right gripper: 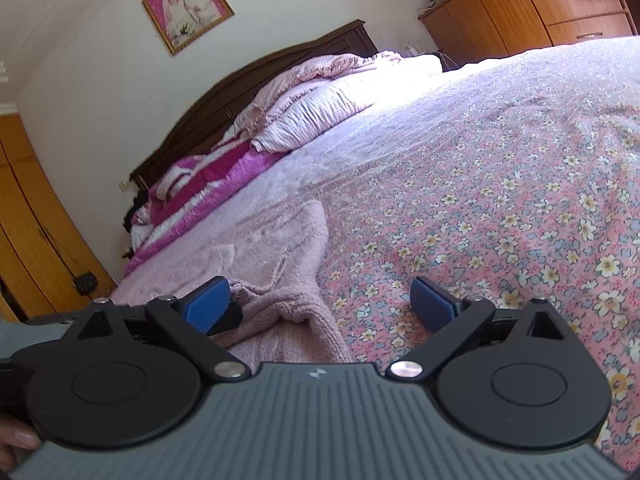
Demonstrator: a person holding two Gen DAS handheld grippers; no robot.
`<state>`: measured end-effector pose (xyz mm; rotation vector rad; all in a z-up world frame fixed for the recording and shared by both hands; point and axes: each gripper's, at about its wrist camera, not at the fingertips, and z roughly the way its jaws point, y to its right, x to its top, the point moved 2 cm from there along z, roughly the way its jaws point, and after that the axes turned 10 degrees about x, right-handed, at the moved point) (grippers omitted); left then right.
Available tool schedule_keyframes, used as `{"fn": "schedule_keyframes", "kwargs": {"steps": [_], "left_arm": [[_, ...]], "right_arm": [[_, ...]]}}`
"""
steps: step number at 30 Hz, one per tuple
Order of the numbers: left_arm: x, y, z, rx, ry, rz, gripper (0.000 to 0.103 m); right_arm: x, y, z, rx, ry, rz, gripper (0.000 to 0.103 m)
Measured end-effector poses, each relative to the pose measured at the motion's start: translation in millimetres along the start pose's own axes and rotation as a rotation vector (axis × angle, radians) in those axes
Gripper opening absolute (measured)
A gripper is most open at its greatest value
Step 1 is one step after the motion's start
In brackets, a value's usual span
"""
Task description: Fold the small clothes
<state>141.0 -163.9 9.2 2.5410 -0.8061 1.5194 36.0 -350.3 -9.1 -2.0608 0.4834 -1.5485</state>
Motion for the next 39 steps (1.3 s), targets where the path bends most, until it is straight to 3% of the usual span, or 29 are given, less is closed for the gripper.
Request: {"fn": "schedule_keyframes", "kwargs": {"steps": [5,7,8,9,14,18,22,35,39], "left_arm": [[-3.6,11.7,11.9,0.051,-0.012,0.058,0.031],[-2.6,13.3,11.4,0.057,-0.002,0.058,0.027],[-1.9,11.9,10.6,0.053,0.000,0.047,0.015],[-0.5,9.3,9.7,0.052,0.000,0.034,0.010],[17.7,-22.1,-9.4,0.096,0.052,-0.092,0.009],[30.9,-63.5,-35.1,0.180,0.097,-0.206,0.009],[31.8,-104.3,-60.5,0.321,0.138,-0.266,0.009],[-47.9,-187.1,-81.7,0.670,-0.012,-0.415,0.009],[-69.3,-197.6,-81.3,0.669,-0.077,-0.444,0.012]], "right_arm": [[-0.3,-1.6,0.0,-0.002,0.003,-0.005,0.100],[-0.3,-0.2,-1.3,0.008,0.012,0.002,0.100],[-0.4,0.3,-1.8,0.013,0.016,0.005,0.100],[-0.4,0.5,-2.2,0.016,0.019,0.007,0.100],[-0.8,1.3,-5.3,0.025,0.026,0.008,0.100],[-1.1,1.1,-4.9,0.024,0.025,0.006,0.100],[-0.7,0.4,-4.8,0.017,0.020,-0.003,0.100],[-1.7,-2.4,0.3,-0.004,0.004,-0.025,0.100],[-1.5,-3.7,1.5,-0.011,0.000,-0.033,0.100]]}}
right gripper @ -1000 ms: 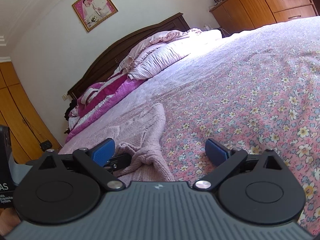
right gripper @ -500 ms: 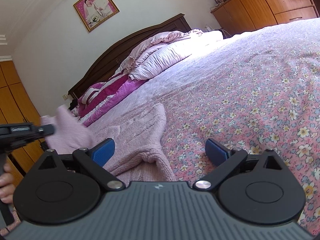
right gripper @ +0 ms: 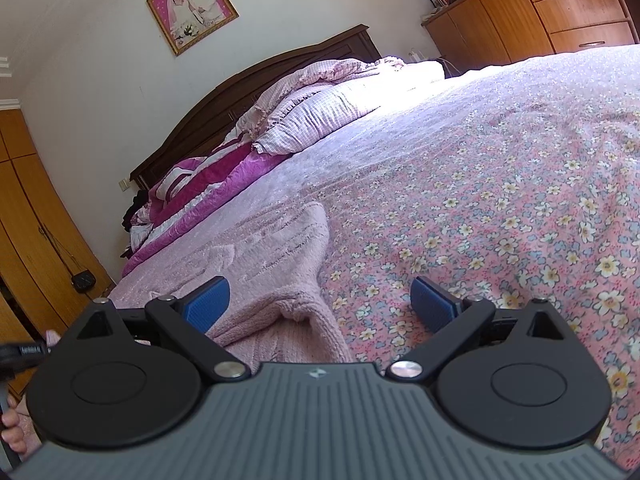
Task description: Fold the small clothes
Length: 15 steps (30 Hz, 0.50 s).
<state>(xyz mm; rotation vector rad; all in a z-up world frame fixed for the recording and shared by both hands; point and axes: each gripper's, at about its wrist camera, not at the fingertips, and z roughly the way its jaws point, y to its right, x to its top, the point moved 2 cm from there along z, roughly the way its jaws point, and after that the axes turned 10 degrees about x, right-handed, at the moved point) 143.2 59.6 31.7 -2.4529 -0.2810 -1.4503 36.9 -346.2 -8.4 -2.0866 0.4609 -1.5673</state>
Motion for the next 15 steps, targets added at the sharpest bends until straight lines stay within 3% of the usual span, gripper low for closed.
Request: {"fn": "schedule_keyframes", "kwargs": {"steps": [2,4,6,8,15], "left_arm": [[-3.1,-1.4,1.2,0.001,-0.026,0.011,0.012],[-6.4,-2.7,4.8,-0.012,-0.069,0.020,0.020],[-9.8,-6.6,6.0,-0.010,-0.093,0.012,0.039],[-11.6,-12.1,4.5,-0.007,-0.088,0.010,0.044],[-16.7,-26.4,1.0,-0.006,-0.114,0.003,0.049]], "right_arm": [[0.0,-1.3,0.7,-0.003,-0.003,-0.004,0.100],[0.1,-1.9,1.9,-0.007,-0.006,-0.008,0.100],[0.2,-2.6,2.5,-0.011,-0.009,-0.013,0.101],[0.7,-2.3,3.1,-0.015,-0.012,-0.019,0.101],[-1.3,-5.4,7.0,-0.032,-0.024,-0.040,0.101]]}}
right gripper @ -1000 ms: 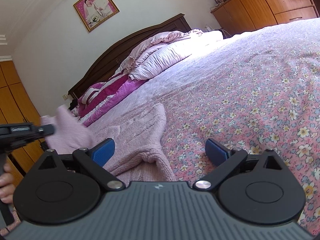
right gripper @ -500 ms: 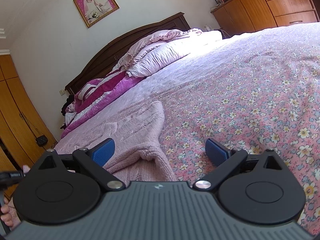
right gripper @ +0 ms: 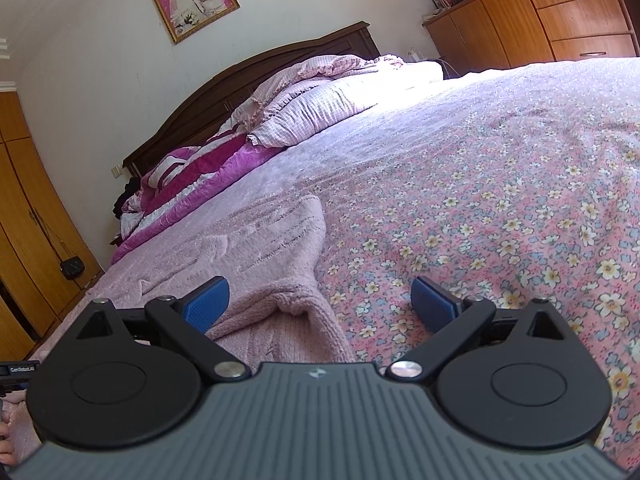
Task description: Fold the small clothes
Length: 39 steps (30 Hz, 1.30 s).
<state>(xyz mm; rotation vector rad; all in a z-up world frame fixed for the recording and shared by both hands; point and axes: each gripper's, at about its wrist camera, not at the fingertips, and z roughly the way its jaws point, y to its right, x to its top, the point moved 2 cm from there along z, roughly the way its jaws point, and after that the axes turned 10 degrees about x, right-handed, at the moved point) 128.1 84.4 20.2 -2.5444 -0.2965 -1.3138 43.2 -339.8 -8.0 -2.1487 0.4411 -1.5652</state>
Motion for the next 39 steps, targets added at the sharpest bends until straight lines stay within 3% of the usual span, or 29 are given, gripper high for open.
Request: {"fn": "schedule_keyframes", "kwargs": {"steps": [3,9,13,18,22,26,30,39], "left_arm": [[2.0,-5.8,-2.3,-0.015,-0.022,-0.032,0.055],[14.4,-26.9,-16.4,-0.055,-0.046,-0.098,0.056],[30.4,-47.4,-28.3,-0.029,-0.046,-0.125,0.056],[49.3,-82.2,-37.2,-0.016,-0.080,-0.184,0.056],[57.9,-109.9,-36.8,0.010,-0.071,-0.204,0.056],[57.0,-132.4,-25.9,0.059,-0.075,-0.234,0.056],[49.2,-158.1,-5.0,0.028,-0.124,-0.340,0.056],[30.6,-204.7,48.3,0.032,-0.189,-0.587,0.056]], "right_arm": [[0.1,0.0,0.6,-0.004,-0.003,-0.005,0.101],[-0.3,-2.0,1.9,-0.014,-0.012,-0.018,0.101],[0.5,-4.5,3.8,-0.028,-0.027,-0.030,0.101],[8.8,-21.1,12.2,-0.100,-0.128,-0.086,0.102],[11.2,-43.6,5.3,-0.051,-0.174,-0.072,0.102],[5.7,-78.9,-1.7,-0.002,-0.198,-0.142,0.102],[-7.8,-110.6,-6.9,0.039,-0.233,-0.208,0.102],[-36.9,-133.3,-2.9,-0.004,-0.288,-0.266,0.102]]}}
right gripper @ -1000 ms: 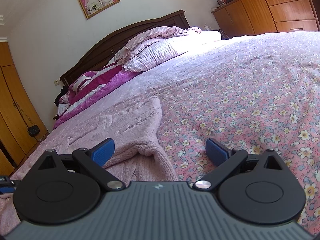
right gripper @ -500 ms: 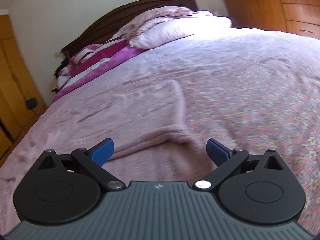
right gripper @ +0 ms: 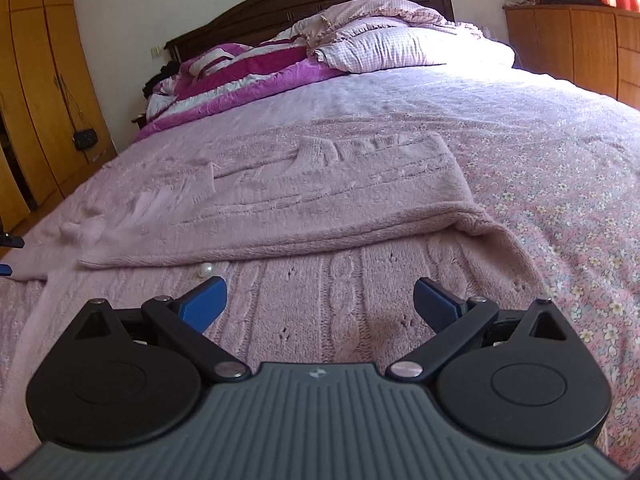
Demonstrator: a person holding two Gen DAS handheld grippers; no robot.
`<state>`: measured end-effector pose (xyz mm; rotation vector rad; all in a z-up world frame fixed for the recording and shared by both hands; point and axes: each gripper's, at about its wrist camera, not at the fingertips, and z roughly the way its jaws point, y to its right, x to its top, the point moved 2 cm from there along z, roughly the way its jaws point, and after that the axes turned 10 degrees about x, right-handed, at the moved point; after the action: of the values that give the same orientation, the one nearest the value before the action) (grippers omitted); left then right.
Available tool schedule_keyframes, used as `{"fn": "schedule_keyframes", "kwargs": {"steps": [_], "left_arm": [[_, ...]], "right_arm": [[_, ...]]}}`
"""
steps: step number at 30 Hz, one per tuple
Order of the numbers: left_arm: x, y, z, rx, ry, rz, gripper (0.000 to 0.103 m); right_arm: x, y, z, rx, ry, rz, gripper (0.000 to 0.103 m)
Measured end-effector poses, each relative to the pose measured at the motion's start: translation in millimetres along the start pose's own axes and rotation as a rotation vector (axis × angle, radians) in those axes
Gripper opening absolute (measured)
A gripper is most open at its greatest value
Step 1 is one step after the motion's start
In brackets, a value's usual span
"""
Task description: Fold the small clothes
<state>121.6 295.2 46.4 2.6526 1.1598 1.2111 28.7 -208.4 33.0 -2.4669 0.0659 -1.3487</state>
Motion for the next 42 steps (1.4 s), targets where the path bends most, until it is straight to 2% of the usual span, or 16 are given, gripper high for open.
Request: {"fn": "schedule_keyframes", "kwargs": {"steps": [5,9,15,29,31,33,34,42], "left_arm": [[2.4,-28.9,29.0,-0.085,-0.086,-0.159,0.056],[5.8,-47.5,40.7,-0.162,-0.093,-0.246,0.055],[15.5,-61.1,57.1,-0.218,-0.094,-0.323,0.055],[37.8,-50.8,78.4,-0.202,-0.071,-0.323,0.054],[40.1,-49.1,79.6,-0.199,-0.063,-0.314,0.048],[41.1,-46.3,81.1,-0.189,-0.060,-0.269,0.013],[40.8,-46.1,81.9,-0.184,-0.061,-0.247,0.008],[41.5,-51.4,45.6,-0.244,0.062,-0.178,0.008]], "right_arm": [[0.8,8.1,8.0,-0.060,-0.026,0.014,0.102],[-4.0,9.9,19.4,-0.095,-0.047,0.018,0.103],[-9.2,0.0,35.1,-0.143,-0.049,-0.048,0.103],[-9.0,3.2,41.3,-0.141,-0.038,-0.059,0.103],[-9.2,3.6,40.5,-0.141,-0.037,-0.060,0.103],[-9.0,4.0,40.4,-0.140,-0.037,-0.058,0.103],[-8.8,4.4,39.8,-0.137,-0.037,-0.057,0.103],[-7.1,6.6,35.9,-0.121,-0.029,-0.033,0.103]]}}
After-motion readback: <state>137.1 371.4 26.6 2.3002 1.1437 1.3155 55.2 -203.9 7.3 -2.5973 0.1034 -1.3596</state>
